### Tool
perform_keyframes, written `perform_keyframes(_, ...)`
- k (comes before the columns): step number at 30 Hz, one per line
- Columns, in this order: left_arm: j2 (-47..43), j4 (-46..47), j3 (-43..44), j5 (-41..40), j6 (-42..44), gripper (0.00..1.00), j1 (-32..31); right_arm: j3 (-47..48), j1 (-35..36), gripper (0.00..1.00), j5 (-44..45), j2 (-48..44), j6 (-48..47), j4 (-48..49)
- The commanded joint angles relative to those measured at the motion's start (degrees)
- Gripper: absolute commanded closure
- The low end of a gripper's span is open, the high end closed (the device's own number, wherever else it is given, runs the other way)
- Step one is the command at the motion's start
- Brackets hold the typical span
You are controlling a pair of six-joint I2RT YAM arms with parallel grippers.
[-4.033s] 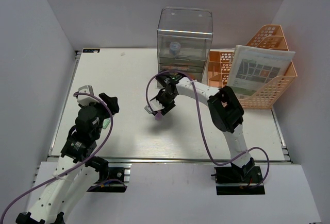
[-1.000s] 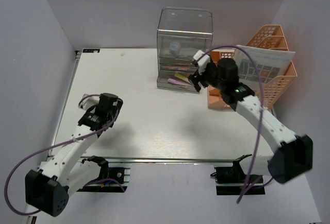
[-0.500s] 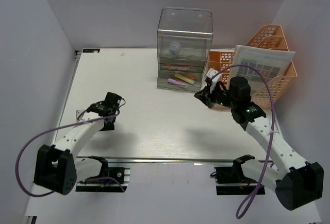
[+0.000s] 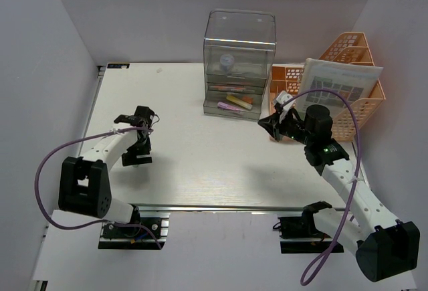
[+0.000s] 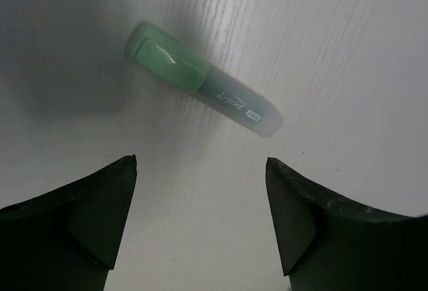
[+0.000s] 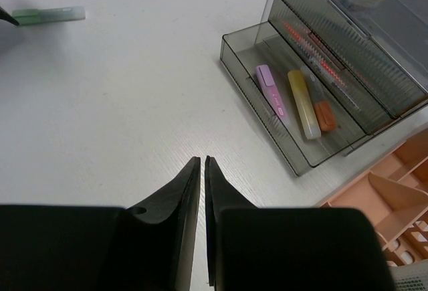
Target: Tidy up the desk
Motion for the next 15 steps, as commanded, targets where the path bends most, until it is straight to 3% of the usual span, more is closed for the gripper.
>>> perform_keyframes(1,1.3,-5.7,5.0,3.6,-17.3,0.12,1.4,-0.3,-1.1,0.88,-1.1,-1.4,0.2,3.1)
perform_keyframes(4,1.5,-6.7,5.5,2.8,-17.7,0.12,2.6,-0.7,-1.5,0.88,-1.5,-1.6,0.2,3.2)
perform_keyframes(10,3.1,-8.9,6.7,2.1,-17.1,0.02,5.6,-1.1,-2.7,0.88,-2.7,-2.4,0.9,3.5)
perform_keyframes(15,2.8,-7.2,6.3,1.7,-15.8,0.02,7.7,-1.3,-4.3,0.88,-3.5,-2.5,1.1,3.6)
